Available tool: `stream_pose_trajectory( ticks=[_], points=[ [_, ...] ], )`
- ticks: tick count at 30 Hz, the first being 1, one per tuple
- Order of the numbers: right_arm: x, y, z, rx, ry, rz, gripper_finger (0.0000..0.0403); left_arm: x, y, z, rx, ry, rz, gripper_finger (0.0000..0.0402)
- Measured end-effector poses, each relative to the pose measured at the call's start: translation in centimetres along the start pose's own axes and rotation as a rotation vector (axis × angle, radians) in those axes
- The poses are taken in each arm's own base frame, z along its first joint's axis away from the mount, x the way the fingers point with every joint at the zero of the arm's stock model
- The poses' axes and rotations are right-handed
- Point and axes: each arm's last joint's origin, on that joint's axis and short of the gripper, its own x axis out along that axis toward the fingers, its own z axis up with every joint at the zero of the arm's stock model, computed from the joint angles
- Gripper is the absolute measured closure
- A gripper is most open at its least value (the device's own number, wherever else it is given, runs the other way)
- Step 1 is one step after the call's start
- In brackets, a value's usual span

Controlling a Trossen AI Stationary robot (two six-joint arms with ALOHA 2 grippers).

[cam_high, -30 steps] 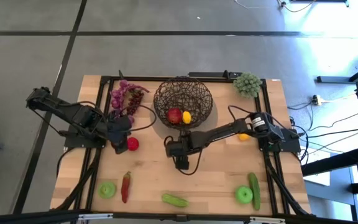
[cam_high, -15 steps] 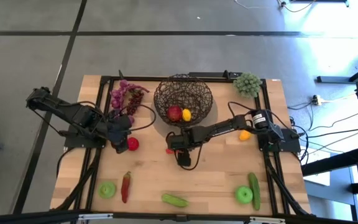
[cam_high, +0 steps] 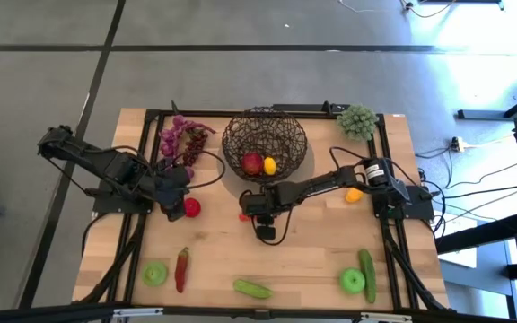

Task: Build produce basket
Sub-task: Put the carrot into the wire basket

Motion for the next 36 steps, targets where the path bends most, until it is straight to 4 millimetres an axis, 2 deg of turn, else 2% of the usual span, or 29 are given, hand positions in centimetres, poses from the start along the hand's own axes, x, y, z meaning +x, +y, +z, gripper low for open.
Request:
stream_pose_trajectory(
  ticks=[2, 10, 17, 25, 36],
  points=[
    [-0.1, 0.1, 0.1, -0.001, -0.002, 0.011, 0.0373, 0.0, 0.0, 0.0, 0.0, 0.0, 0.0, 0.0401],
    [-1.1, 1.1, 1.6, -0.012, -0.036, 0.103, 0.0374, 0.0, 0.0, 0.0, 0.0, 0.0, 0.0, 0.0401],
    [-3.1, 2.1, 3.2, 0.025, -0.075, 0.148, 0.0374, 0.0, 0.0, 0.0, 0.0, 0.0, 0.0, 0.0401],
    [-7.6, 2.8, 5.2, 0.127, -0.092, 0.141, 0.0376, 0.0, 0.0, 0.0, 0.0, 0.0, 0.0, 0.0401],
    [-14.5, 2.5, 7.0, 0.191, -0.173, -0.016, 0.0376, 0.0, 0.0, 0.0, 0.005, 0.001, 0.0, 0.0401]
  ],
)
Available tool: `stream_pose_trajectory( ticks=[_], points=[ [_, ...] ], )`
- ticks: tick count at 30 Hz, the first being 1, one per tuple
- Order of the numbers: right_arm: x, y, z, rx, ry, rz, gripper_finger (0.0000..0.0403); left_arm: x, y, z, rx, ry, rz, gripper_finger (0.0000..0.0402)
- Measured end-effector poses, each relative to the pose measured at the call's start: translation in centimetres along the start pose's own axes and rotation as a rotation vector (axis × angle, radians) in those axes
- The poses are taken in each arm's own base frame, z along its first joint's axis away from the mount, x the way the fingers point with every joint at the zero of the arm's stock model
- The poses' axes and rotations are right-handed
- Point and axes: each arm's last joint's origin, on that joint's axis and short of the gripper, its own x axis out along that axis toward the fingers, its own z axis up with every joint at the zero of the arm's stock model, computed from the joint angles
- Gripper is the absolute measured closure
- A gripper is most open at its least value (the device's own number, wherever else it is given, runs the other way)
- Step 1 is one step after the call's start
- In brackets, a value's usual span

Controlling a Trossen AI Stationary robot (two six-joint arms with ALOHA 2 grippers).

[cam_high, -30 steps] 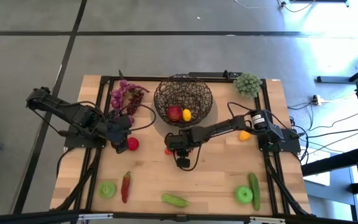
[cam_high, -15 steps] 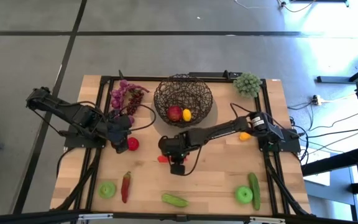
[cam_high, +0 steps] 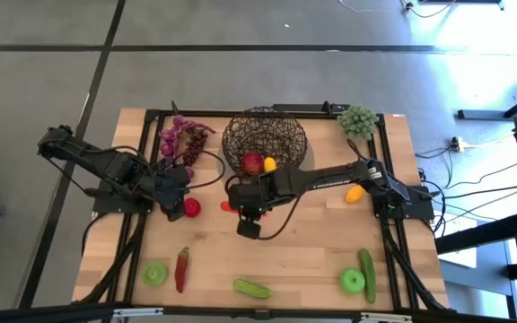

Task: Build produce basket
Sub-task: Put the carrot into the wire basket

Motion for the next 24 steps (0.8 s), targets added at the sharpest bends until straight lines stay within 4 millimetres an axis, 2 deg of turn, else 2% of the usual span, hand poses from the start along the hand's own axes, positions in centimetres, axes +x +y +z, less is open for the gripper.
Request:
stream_pose_trajectory(
  ticks=[5, 8, 11, 16, 24],
  points=[
    [-2.7, -0.9, 1.0, 0.018, -0.047, -0.082, 0.0376, 0.0, 0.0, 0.0, 0.002, 0.0, 0.0, 0.0401],
    [-4.1, -2.1, 1.6, 0.039, -0.085, -0.159, 0.0376, 0.0, 0.0, 0.0, 0.002, -0.006, 0.006, 0.0401],
    [-4.7, -3.8, 2.2, 0.074, -0.113, -0.208, 0.0376, 0.0, 0.1, 0.1, 0.001, -0.02, 0.021, 0.0401],
    [-4.7, -8.0, 3.3, 0.159, -0.107, -0.263, 0.0376, 0.0, 0.2, 0.2, -0.001, -0.069, 0.07, 0.0401],
    [-5.1, -16.0, 4.4, 0.262, -0.08, -0.302, 0.0376, 0.2, 0.7, 0.6, -0.029, -0.096, 0.115, 0.0401]
  ],
)
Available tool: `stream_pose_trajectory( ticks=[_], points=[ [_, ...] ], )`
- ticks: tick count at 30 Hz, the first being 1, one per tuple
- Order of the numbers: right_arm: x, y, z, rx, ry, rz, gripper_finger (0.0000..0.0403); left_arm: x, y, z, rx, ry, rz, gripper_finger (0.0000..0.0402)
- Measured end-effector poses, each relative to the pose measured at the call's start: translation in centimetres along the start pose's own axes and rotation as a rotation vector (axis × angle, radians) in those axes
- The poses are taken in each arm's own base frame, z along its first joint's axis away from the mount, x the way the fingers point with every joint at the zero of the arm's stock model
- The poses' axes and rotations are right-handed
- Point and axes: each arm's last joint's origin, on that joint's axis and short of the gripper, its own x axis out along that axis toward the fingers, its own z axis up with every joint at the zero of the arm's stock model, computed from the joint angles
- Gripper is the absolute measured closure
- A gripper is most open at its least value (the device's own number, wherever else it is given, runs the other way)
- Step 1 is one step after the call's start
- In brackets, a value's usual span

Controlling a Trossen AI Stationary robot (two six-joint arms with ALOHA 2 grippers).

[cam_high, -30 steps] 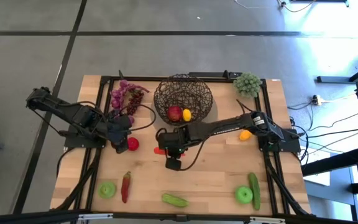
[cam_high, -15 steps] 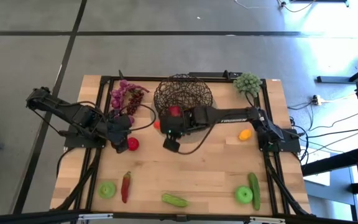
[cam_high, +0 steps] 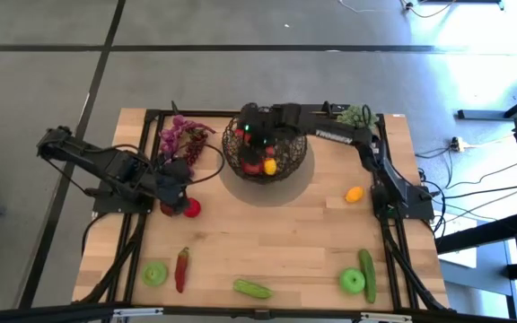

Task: Build produce basket
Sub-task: Put the carrot into the wire basket

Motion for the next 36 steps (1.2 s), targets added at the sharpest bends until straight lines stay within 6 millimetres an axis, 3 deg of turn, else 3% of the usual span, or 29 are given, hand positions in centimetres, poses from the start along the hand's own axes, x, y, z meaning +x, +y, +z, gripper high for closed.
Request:
stream_pose_trajectory(
  ticks=[8, 16, 23, 29, 36],
  points=[
    [3.8, -4.8, 0.3, 0.027, 0.118, 0.031, 0.0376, 0.3, 0.5, 0.4, -0.034, -0.002, 0.03, 0.0401],
    [9.2, -7.4, -1.4, 0.0, 0.191, 0.061, 0.0376, 0.6, 0.9, 0.7, -0.056, -0.002, 0.051, 0.0401],
    [12.7, -9.1, -3.8, 0.033, 0.28, 0.032, 0.0376, 0.7, 1.3, 0.9, -0.075, -0.002, 0.068, 0.0401],
    [14.4, -9.5, -5.8, 0.059, 0.364, 0.054, 0.0376, 0.9, 1.5, 1.0, -0.089, -0.001, 0.08, 0.0401],
    [15.6, -9.3, -6.6, 0.082, 0.343, 0.094, 0.0376, 1.0, 1.8, 1.2, -0.078, 0.0, 0.094, 0.0401]
  ],
)
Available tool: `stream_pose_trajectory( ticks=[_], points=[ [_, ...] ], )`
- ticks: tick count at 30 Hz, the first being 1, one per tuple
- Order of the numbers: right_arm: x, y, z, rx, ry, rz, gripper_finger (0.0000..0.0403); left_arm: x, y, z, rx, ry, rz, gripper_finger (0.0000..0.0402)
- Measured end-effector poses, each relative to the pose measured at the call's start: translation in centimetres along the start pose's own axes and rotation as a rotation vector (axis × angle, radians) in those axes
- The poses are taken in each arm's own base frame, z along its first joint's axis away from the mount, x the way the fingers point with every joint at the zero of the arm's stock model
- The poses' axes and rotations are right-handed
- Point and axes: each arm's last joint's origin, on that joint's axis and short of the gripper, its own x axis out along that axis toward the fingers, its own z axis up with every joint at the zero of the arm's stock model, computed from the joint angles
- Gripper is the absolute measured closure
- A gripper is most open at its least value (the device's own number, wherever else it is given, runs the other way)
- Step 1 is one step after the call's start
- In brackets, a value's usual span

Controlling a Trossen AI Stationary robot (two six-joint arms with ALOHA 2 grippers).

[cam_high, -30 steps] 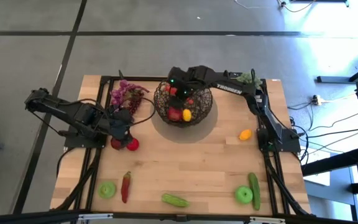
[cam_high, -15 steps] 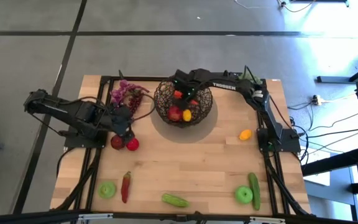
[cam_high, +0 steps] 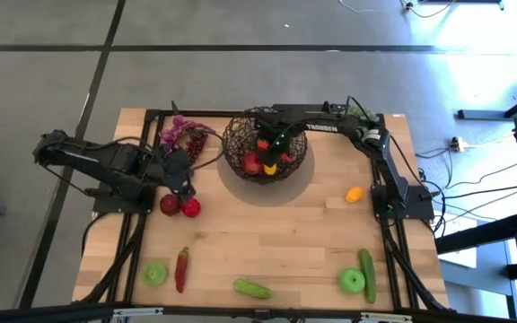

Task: Build produce basket
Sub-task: Put the carrot into the wire basket

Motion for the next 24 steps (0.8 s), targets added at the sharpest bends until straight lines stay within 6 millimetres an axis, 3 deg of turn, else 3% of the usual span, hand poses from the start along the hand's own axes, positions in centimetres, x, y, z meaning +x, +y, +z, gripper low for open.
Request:
stream_pose_trajectory(
  ticks=[5, 15, 24],
  points=[
    [0.21, 0.05, -0.06, 0.008, 0.008, 0.06, 0.037, 0.09, 0.14, 0.1, -0.008, 0.0, 0.008, 0.0401],
    [0.23, 0.19, 0.01, 0.007, -0.001, 0.072, 0.0269, 0.1, 0.17, 0.12, -0.01, 0.0, 0.009, 0.0401],
    [0.17, 0.21, -0.05, 0.06, 0.005, 0.068, 0.0255, 0.1, 0.17, 0.11, -0.01, 0.0, 0.009, 0.0401]
  ],
)
